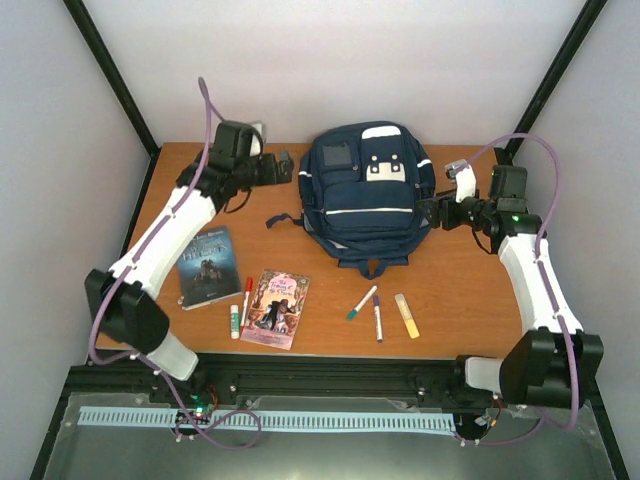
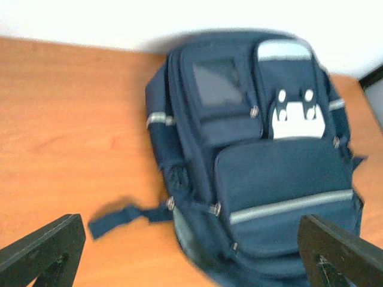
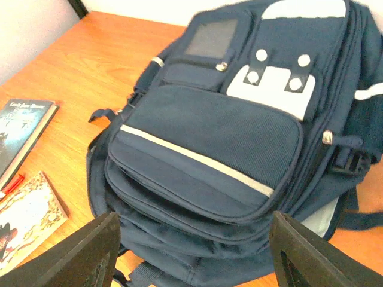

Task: Pack the student bag
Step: Adjust the student bag at the center of the board, then move the book to the center of the board.

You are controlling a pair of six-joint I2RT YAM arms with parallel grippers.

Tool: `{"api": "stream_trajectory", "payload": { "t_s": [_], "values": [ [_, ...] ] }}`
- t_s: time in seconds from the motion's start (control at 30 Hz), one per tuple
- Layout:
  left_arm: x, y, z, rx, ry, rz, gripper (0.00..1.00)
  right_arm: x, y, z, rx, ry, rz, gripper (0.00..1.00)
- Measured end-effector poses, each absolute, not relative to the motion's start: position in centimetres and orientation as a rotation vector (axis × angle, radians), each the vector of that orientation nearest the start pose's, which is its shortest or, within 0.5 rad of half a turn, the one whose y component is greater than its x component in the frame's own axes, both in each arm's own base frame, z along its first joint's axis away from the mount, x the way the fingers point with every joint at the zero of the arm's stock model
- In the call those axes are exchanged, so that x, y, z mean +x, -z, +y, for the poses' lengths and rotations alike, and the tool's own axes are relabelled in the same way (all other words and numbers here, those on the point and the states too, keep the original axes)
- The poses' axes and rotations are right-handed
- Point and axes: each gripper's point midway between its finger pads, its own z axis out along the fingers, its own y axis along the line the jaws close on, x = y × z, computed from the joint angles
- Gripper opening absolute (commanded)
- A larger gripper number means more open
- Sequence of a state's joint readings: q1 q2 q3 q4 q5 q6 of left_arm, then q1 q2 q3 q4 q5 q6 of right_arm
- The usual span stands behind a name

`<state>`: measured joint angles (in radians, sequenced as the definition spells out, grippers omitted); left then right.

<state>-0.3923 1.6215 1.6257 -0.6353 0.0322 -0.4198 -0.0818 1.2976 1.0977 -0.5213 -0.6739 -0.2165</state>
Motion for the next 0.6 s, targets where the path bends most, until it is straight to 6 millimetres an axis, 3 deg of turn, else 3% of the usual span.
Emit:
{"api": "stream_trajectory", "payload": {
  "t_s": [0.13, 0.23, 0.43, 0.6],
  "values": [
    [39.8, -26.3, -17.3, 0.040, 0.459, 2.288, 1.00, 35.1, -25.8, 9.4, -0.585, -0.597, 2.041, 0.68],
    [36.9, -23.3, -15.8, 0.036, 0.413, 2.350, 1.00, 33.6, -25.3, 12.8, -0.711, -0.657, 2.018, 0.67],
    [34.5, -19.2, -12.8, -0.005, 0.223, 2.492, 1.00, 28.4, -21.6, 21.2, -1.020, -0.828, 2.010, 0.64],
    [32.3, -14.2, -11.9, -0.007, 0.170, 2.626, 0.95, 25.9, -18.2, 25.5, -1.184, -0.905, 2.055, 0.63]
  ]
}}
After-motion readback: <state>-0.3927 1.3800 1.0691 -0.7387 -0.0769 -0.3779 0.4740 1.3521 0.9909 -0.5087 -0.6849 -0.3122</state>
